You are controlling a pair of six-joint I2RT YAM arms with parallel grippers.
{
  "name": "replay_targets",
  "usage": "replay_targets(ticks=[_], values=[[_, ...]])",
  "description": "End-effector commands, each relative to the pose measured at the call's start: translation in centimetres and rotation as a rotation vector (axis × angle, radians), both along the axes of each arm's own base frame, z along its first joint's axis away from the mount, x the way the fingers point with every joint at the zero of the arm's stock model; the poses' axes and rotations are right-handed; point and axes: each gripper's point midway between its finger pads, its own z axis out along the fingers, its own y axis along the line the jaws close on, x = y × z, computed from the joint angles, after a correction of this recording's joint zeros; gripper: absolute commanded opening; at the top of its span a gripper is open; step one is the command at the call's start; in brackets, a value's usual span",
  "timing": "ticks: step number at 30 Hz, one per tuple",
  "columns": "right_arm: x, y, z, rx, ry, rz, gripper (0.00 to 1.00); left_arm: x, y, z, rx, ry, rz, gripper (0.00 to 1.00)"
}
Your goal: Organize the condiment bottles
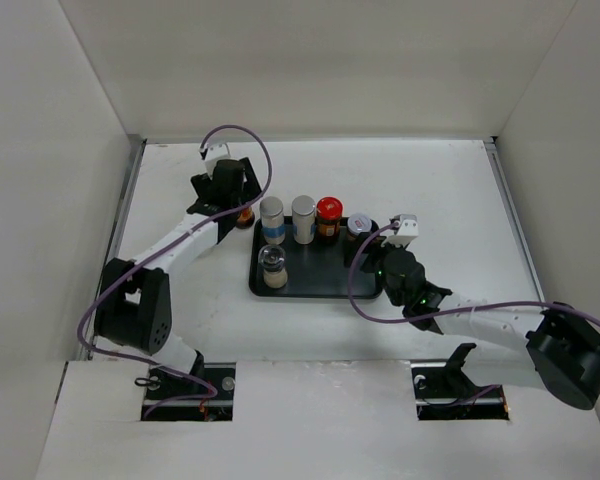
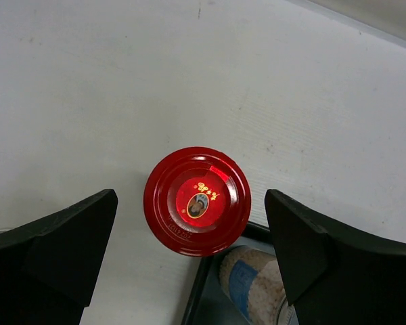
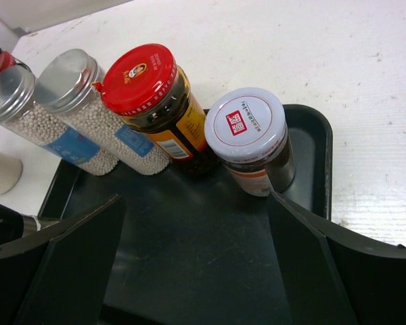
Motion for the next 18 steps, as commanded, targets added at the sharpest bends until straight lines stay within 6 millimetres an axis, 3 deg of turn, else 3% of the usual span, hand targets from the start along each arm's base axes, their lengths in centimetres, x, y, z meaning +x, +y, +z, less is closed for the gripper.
replay_targets(ticks=[1,10,15,18], values=[[0.5,0.6,1.8,0.052,-0.047,0.001,0.92,1.2,-0.9,0.7,-0.011,-0.005,-0.035,0.92],[0.4,0.8,1.7,0.056,-0.041,0.014,0.93,2.2,-0.6,-1.6,-0.01,0.036,-0.028,0.84],[0.4,0.7,1.5,0.057,-0.039,0.007,0.93,2.1,-0.3,-1.4,-0.008,0.022,-0.021,0.55],[0.5,0.7,1.7,0.049,-0.044,0.004,0.93,2.1,0.0,-0.1,-0.006,-0.024,-0.003,0.46]])
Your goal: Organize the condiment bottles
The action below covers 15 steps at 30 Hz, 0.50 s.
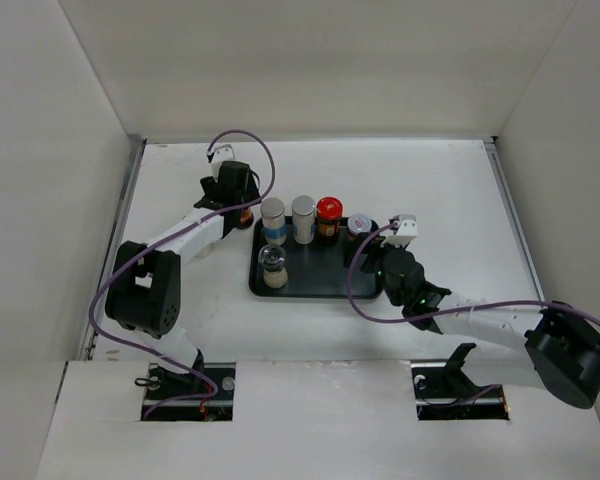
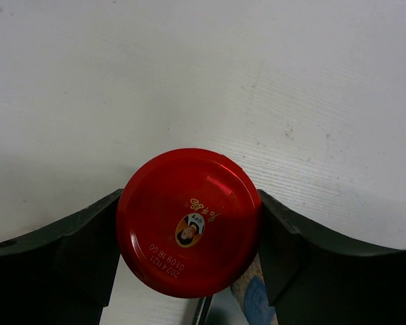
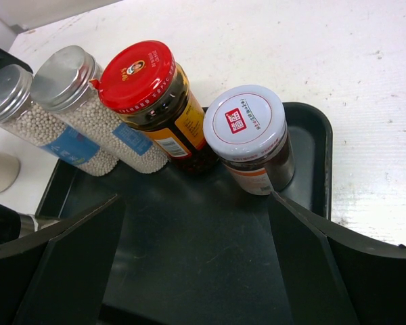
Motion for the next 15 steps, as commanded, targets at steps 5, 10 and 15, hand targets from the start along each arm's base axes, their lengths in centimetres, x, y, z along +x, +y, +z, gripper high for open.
replay_targets(ticks=[5,10,15], values=[[0.4,0.6,2.1,0.061,-0.051,0.006,0.93,0.7,1.1,8.5,-0.03,-0.242,0.06,0.38],[0.3,0.5,2.2,0.066,-0.054,0.005,0.93,-0.8,2.6,16.4,-0.025,-0.446,0.123,0.35],[0.2,-0.1,2.7,0.072,-0.07,-0.01,0.93,-4.4,1.3,23.2,-0.068,-0.606,0.076,0.34]])
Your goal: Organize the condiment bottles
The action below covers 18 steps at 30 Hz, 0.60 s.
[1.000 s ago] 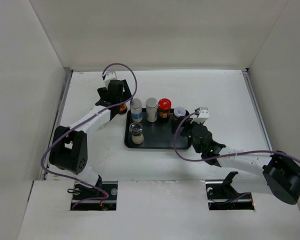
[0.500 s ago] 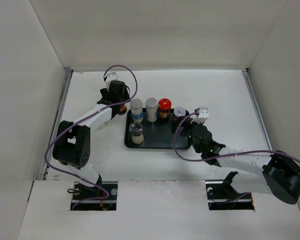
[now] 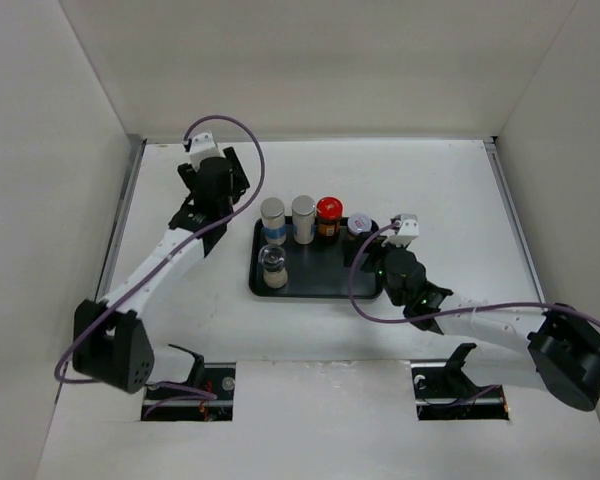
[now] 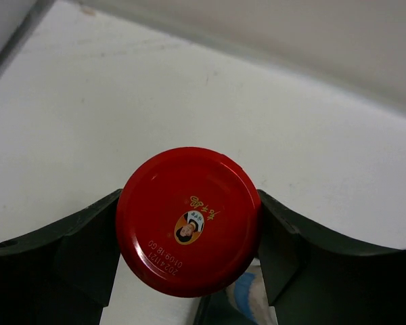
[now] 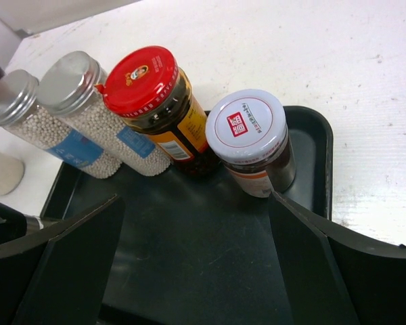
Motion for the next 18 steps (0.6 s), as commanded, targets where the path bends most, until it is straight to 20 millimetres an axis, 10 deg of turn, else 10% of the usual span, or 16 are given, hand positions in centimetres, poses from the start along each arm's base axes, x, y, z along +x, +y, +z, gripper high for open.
replay_targets(ticks=[1,8,18], values=[[0.2,-0.3,2.6,0.069,-0.067,-0.013,0.93,-2.4,-1.4,12.9,-0.096,-0.367,-0.025,0.34],[0.0,-3.3,4.6,0.113,-0.119,-0.103,1.0,-9.5,-8.7,15.8,-0.181,-0.434,-0.264,0.34],[0.2,-8.8,4.9,0.215,-0.135,-0.279,1.0,-13.9,-19.8,9.6,-0.204,-0.344,-0.501,0.34]])
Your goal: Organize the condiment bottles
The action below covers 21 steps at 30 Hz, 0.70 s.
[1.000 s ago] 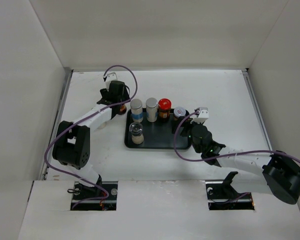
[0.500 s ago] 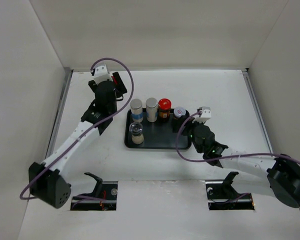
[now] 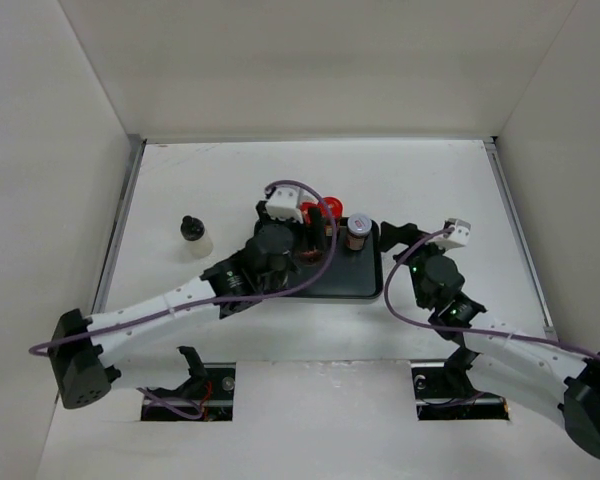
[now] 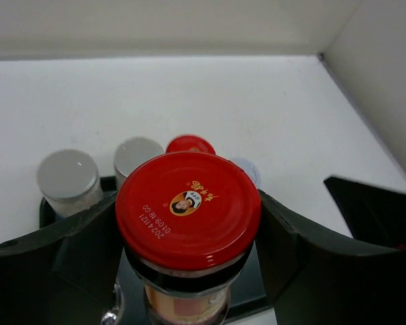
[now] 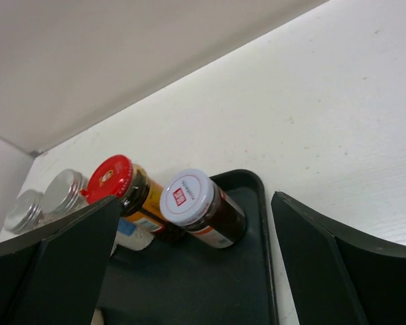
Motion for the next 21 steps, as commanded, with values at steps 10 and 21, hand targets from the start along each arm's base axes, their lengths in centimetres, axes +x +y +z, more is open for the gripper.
replay_targets(ticks=[10,21], values=[[0.6,-0.2,-1.2,0.023,0.024,-0.017,1.0,0.2,-5.2,-4.1,-0.09,-0.044,-0.026,0.33],[0.7,0.0,-1.3,0.016,0.027,-0.014,1.0,0.1,-6.5,-9.7,0.009,0.017,-0.031,0.33]])
